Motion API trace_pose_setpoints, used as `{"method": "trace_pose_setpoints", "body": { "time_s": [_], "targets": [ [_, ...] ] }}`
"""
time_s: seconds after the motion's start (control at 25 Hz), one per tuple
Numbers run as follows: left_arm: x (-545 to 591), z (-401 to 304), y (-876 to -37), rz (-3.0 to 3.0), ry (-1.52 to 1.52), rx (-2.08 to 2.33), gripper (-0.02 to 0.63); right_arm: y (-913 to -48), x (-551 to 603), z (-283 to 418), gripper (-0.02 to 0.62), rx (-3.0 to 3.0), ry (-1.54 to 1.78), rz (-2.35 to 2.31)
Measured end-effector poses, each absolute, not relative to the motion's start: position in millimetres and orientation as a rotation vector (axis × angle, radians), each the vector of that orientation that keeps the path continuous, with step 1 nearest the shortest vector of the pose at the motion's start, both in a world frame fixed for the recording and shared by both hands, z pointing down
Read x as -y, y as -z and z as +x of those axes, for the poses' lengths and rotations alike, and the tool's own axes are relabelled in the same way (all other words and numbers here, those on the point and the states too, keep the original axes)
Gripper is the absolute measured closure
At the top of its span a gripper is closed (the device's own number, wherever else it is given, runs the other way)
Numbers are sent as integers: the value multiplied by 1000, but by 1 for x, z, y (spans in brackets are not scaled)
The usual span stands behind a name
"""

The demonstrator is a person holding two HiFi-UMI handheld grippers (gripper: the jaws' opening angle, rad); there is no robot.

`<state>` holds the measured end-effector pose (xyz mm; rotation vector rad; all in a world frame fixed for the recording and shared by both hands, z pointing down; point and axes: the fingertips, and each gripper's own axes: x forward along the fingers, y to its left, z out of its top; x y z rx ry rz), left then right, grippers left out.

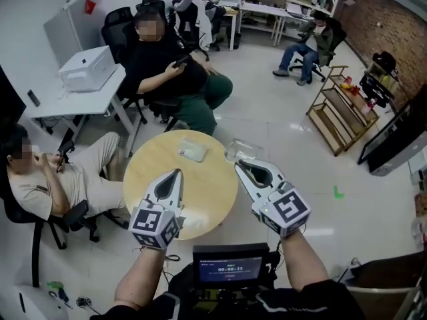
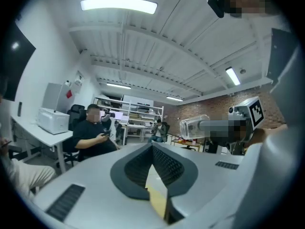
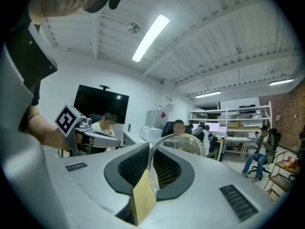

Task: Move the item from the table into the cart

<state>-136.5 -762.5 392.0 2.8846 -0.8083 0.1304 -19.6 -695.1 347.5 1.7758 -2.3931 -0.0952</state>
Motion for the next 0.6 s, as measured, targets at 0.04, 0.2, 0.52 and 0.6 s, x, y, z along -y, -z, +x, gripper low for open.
{"method": "trace_pose_setpoints", "body": {
  "time_s": [0.04,0.2,0.52,0.6],
  "targets": [
    [745,-107,-387,2913,-125,754,606,-344,673,6,571,2367,103,1824],
    [663,18,-370,2989,-111,547,606,-328,577,117,572,2243,105,2016],
    [492,220,-376,3055,-126,94,606,-330,386,277,574,1935,137,2377],
    [456,255,-374,3066,-126,-30,606,-326,348,304,574,1839,137,2464]
  ]
}}
